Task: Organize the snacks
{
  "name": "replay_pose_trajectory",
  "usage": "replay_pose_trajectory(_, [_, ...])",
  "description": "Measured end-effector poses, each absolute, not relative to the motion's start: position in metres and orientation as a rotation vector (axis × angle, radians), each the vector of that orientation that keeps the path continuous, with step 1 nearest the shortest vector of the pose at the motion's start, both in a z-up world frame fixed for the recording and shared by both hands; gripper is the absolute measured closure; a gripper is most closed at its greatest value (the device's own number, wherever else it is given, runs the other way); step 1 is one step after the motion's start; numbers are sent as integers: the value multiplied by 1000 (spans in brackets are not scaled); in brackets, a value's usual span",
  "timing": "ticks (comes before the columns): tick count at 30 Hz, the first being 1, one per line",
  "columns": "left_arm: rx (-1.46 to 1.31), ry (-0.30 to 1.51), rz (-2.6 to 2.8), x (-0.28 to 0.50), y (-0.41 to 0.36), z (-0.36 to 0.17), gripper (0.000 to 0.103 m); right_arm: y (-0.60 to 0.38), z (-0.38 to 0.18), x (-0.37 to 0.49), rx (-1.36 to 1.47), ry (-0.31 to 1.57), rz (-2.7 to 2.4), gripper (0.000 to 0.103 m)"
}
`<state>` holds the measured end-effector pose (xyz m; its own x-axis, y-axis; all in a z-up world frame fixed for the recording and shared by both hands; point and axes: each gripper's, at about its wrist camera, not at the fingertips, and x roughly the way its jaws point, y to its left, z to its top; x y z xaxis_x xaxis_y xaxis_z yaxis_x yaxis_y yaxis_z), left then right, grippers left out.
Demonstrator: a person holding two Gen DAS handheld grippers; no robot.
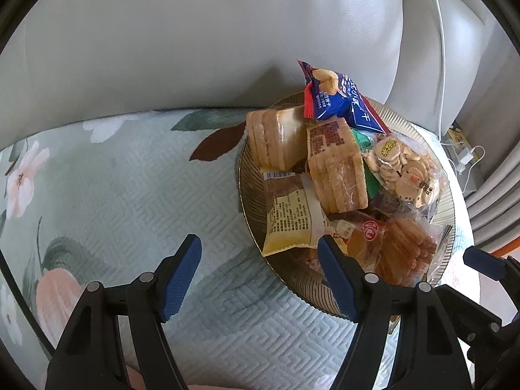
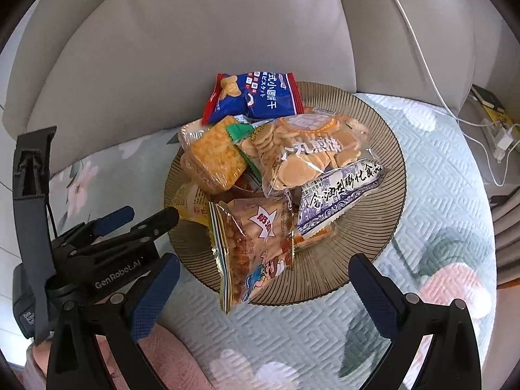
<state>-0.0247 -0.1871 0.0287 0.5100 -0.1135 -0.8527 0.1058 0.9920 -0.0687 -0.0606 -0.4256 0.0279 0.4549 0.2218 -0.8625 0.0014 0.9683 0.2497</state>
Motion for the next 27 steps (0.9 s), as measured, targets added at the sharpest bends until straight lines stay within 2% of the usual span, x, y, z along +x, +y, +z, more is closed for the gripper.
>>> replay_pose_trajectory(11, [33, 960, -85, -24, -189, 26, 31, -426, 24, -59, 247, 1086, 124, 0])
replay_pose_trajectory(27, [8, 969, -86, -22, -186, 19, 30, -413, 14, -65, 192, 1093, 93, 0])
